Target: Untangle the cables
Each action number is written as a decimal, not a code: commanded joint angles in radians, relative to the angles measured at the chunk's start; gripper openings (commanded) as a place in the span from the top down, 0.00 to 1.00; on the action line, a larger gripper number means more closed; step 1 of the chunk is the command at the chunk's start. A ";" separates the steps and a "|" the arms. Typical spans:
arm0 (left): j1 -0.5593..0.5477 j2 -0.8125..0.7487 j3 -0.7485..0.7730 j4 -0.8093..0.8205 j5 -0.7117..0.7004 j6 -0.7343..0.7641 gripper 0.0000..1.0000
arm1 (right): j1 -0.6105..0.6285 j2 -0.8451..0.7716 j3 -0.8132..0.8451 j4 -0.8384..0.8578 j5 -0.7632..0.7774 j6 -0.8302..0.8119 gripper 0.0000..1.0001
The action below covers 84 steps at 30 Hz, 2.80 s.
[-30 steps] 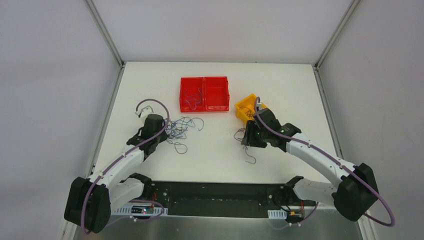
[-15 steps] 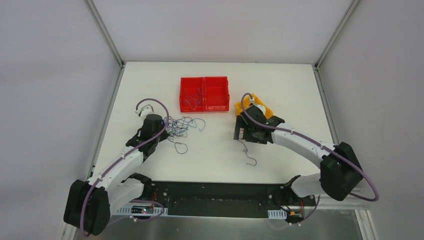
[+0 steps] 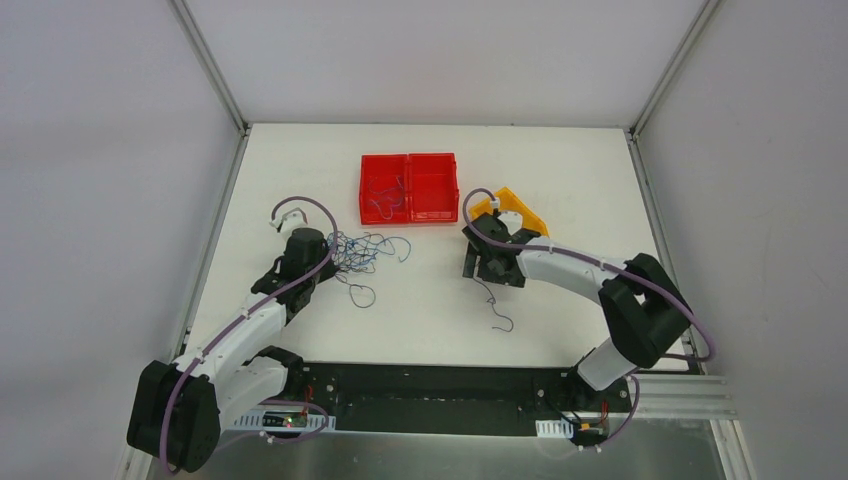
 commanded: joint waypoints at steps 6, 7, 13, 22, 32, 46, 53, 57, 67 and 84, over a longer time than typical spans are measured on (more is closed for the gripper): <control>0.001 -0.016 -0.008 0.026 0.012 0.026 1.00 | 0.012 0.077 0.040 0.034 0.051 0.028 0.31; 0.000 -0.014 -0.008 0.026 0.012 0.026 1.00 | 0.012 0.080 0.041 0.037 0.047 0.029 0.35; 0.001 -0.005 -0.008 0.027 0.012 0.024 1.00 | 0.019 0.040 0.039 0.043 0.005 -0.001 0.76; 0.001 -0.011 -0.009 0.026 0.013 0.025 1.00 | 0.021 -0.158 0.054 0.037 -0.124 -0.063 1.00; 0.000 -0.015 -0.009 0.027 0.019 0.026 1.00 | 0.010 -0.305 0.108 0.012 -0.142 -0.097 1.00; 0.001 -0.015 -0.011 0.030 0.026 0.027 1.00 | -0.151 -0.384 0.215 -0.028 -0.179 -0.195 1.00; 0.001 -0.011 -0.014 0.035 0.028 0.029 1.00 | -0.229 -0.378 0.341 -0.052 -0.203 -0.232 1.00; 0.001 -0.008 -0.012 0.037 0.030 0.029 1.00 | -0.266 -0.361 0.448 -0.077 -0.219 -0.229 1.00; 0.001 -0.015 -0.015 0.038 0.030 0.030 1.00 | -0.349 -0.286 0.511 -0.058 -0.238 -0.235 1.00; 0.001 -0.005 -0.013 0.041 0.030 0.032 1.00 | -0.373 -0.179 0.105 0.332 -0.288 -0.198 1.00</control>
